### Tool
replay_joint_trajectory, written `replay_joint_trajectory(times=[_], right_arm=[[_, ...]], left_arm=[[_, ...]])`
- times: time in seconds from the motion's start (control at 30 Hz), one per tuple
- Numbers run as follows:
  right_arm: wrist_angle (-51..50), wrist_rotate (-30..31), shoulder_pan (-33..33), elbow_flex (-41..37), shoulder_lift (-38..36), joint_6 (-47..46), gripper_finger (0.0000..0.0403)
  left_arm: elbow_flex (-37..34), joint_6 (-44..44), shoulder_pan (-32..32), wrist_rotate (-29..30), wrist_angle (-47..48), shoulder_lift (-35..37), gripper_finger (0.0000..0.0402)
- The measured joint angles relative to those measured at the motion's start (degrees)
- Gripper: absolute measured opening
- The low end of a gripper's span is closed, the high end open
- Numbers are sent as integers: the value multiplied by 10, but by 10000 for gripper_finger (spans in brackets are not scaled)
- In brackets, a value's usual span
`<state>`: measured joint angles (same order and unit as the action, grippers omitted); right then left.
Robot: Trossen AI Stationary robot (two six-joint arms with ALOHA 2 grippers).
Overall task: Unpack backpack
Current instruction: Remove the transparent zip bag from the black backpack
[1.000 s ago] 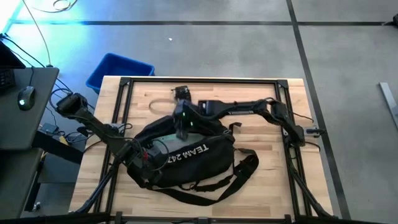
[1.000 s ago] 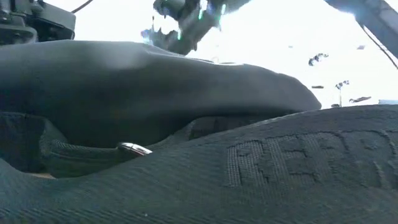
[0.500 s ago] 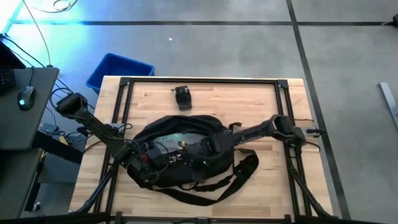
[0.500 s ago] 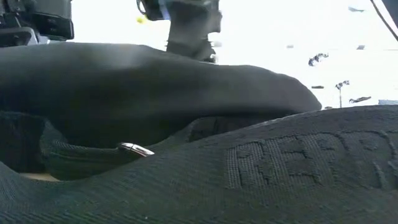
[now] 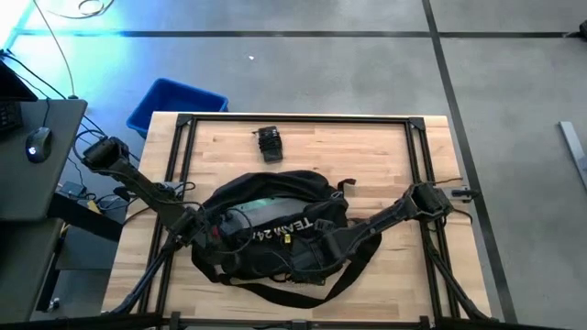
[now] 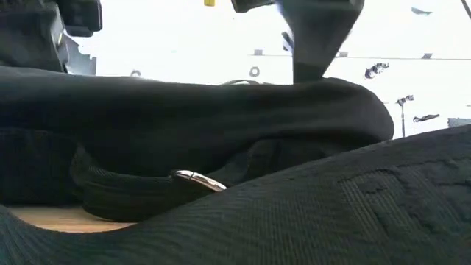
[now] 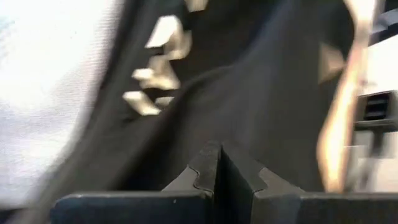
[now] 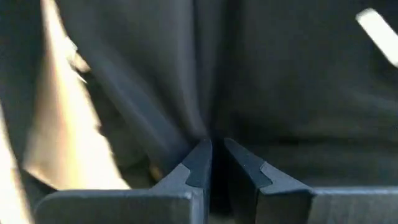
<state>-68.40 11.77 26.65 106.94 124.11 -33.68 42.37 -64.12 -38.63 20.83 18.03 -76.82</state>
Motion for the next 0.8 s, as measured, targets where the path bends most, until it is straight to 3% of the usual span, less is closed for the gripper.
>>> replay_joint_trajectory(times=[0.2,0.33,0.57,0.7,0.8], right_arm=[[-49,72,1,0,-11,38,12],[-80,72,6,0,-35,20,2],[-132,146,42,0,-113,-114,0],[-115,162,49,0,-154,-159,0],[-53,151,42,0,-168,-105,0]], left_arm=[[0,-33,-9,37,-47,0,0],[0,-59,-9,41,-57,0,0],[0,-48,-2,97,-65,0,0],[1,-49,22,39,-61,0,0],[29,-81,36,-19,-7,0,0]])
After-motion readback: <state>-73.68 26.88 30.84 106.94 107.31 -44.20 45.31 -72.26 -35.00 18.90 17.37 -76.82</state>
